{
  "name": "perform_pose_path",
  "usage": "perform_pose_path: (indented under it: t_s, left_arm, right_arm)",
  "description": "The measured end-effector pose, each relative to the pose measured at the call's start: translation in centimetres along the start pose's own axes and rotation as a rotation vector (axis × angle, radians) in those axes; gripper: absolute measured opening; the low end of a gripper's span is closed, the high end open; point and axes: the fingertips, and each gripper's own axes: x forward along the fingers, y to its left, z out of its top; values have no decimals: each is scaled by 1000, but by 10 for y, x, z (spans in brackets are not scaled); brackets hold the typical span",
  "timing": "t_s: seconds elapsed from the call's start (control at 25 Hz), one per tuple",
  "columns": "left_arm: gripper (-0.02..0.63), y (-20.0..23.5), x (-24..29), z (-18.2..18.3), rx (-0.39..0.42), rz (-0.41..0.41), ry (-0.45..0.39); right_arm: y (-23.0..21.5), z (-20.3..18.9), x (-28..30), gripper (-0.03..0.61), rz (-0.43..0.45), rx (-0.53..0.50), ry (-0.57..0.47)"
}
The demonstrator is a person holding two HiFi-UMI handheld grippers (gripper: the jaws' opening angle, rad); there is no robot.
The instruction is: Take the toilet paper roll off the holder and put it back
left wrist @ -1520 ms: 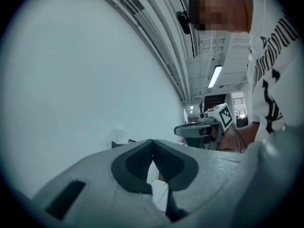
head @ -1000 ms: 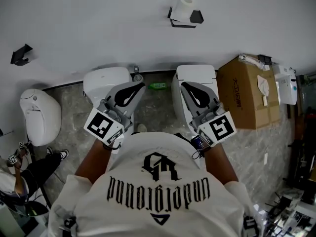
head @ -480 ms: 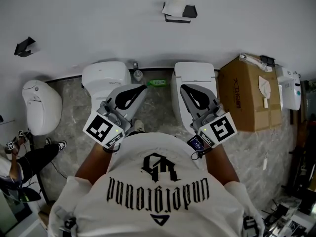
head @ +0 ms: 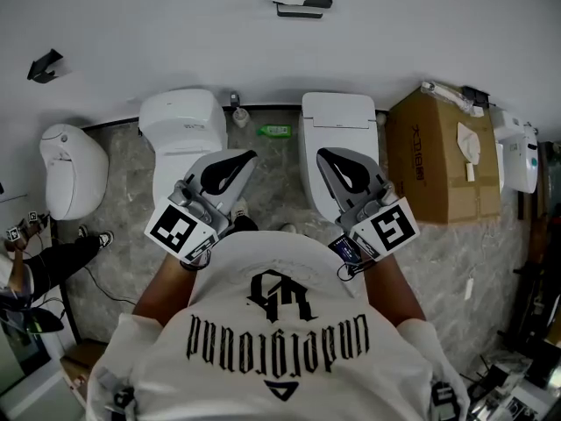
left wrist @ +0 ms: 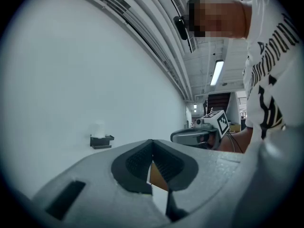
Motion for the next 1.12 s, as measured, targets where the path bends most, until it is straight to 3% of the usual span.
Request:
perform_pose_path:
  t_s: [0.52, 1.12]
  left_arm:
    - [14, -66, -9, -18, 12, 34, 20]
    - [14, -85, 5, -16, 18, 14, 13]
  right_arm:
    - [26, -26, -66, 14, 42, 8, 20]
    - [23, -17, -89, 14, 56, -14, -5]
